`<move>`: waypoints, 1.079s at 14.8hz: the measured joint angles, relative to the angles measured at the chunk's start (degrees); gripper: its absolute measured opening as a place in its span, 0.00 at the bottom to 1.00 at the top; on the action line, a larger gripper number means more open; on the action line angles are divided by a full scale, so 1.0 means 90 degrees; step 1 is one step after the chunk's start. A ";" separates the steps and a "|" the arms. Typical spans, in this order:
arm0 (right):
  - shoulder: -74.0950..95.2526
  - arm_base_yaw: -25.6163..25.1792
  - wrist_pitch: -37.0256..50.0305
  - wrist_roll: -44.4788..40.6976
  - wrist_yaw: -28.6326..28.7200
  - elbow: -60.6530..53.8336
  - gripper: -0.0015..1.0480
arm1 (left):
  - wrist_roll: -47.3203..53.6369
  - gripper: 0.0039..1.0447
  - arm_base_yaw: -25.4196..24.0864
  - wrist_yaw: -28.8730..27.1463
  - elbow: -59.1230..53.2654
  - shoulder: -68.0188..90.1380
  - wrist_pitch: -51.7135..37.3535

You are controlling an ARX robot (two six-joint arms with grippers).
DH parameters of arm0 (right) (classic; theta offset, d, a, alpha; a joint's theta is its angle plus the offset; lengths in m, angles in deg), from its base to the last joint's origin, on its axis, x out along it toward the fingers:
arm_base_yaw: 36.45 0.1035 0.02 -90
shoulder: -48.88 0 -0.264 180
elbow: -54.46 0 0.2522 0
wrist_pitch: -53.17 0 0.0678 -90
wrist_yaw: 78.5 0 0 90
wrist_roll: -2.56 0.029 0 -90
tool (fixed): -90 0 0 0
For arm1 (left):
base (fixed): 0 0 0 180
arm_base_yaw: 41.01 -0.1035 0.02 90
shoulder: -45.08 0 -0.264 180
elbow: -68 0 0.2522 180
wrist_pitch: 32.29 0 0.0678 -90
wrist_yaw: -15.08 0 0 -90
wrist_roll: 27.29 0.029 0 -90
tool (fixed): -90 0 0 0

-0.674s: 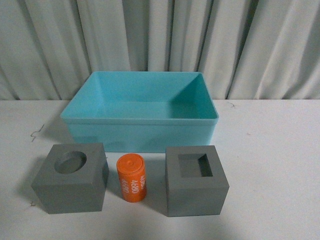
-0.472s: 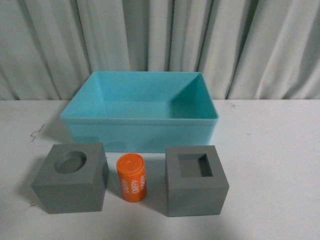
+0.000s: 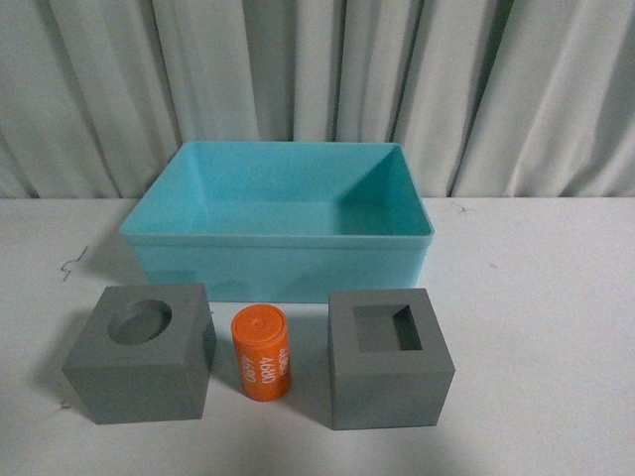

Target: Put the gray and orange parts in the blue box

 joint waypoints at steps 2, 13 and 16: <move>-0.0002 0.0000 0.0000 0.0002 0.0000 0.0000 0.94 | 0.0000 0.94 0.0000 0.0000 0.0000 0.0002 0.0000; 0.0000 0.0000 0.0000 0.0000 0.0000 0.0000 0.94 | 0.0000 0.94 0.0000 0.0000 0.0000 0.0002 0.0000; 0.0000 0.0000 0.0000 0.0000 0.0000 0.0000 0.94 | 0.0000 0.94 0.0000 0.0000 0.0000 0.0002 -0.0002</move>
